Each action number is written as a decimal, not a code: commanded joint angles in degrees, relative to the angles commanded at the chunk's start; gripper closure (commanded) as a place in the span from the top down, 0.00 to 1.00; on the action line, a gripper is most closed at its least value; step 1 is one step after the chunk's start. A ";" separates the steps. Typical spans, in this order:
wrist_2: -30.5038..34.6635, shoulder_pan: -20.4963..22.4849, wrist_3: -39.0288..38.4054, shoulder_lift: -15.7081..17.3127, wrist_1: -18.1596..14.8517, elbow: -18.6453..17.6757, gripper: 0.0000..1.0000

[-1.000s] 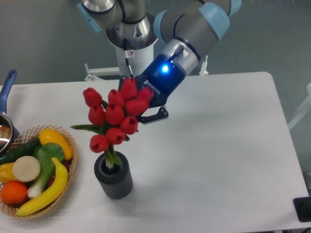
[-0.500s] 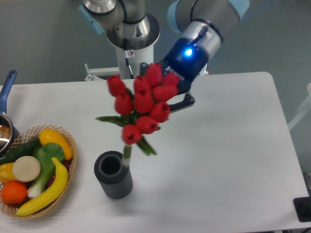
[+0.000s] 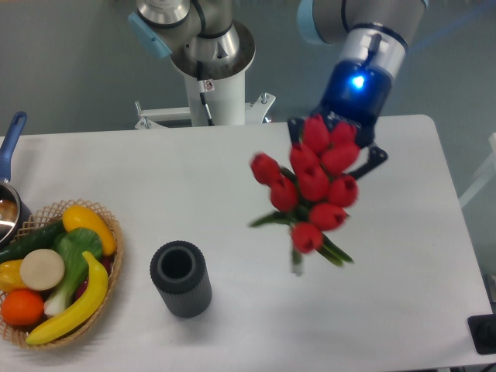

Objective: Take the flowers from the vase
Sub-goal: 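Carry the tulip bunch away from the vase and hold it raised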

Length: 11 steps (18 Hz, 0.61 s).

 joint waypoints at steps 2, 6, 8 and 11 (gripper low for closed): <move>9.21 0.09 1.69 0.79 -0.09 -1.58 0.00; 16.54 -0.35 2.48 -0.17 -0.87 -1.85 0.00; 23.11 -0.35 3.88 -0.87 -2.37 -2.64 0.00; 28.49 -0.44 6.51 -2.02 -5.26 -3.35 0.02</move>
